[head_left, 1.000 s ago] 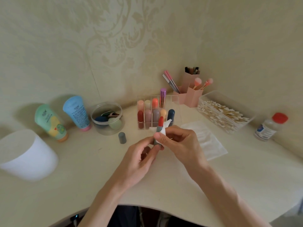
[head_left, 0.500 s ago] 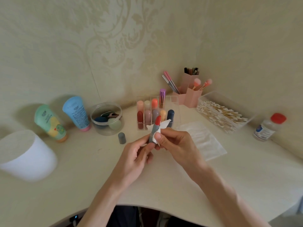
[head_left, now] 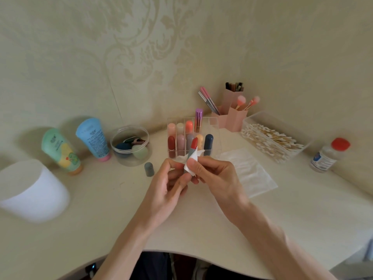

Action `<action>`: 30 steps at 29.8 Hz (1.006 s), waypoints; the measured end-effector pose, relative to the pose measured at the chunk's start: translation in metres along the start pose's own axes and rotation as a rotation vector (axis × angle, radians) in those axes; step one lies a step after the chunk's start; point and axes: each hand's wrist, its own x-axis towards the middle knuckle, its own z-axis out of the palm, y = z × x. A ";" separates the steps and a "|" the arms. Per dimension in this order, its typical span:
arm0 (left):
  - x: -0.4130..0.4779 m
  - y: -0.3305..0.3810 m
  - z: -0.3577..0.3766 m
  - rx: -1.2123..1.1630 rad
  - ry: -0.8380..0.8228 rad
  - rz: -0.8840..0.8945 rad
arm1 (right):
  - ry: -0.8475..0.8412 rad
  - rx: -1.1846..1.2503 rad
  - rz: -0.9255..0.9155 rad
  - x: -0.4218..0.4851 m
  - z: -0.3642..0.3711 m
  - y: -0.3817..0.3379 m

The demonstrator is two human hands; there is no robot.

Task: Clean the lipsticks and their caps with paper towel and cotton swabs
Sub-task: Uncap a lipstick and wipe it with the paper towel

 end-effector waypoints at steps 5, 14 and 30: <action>0.003 0.002 0.000 0.126 0.162 -0.006 | 0.058 0.036 -0.016 -0.001 0.004 0.002; 0.002 0.001 -0.003 -0.002 0.109 0.005 | -0.052 0.022 -0.036 -0.001 -0.003 0.002; 0.003 0.000 -0.001 -0.036 0.171 0.008 | 0.002 0.023 -0.049 0.000 0.002 0.002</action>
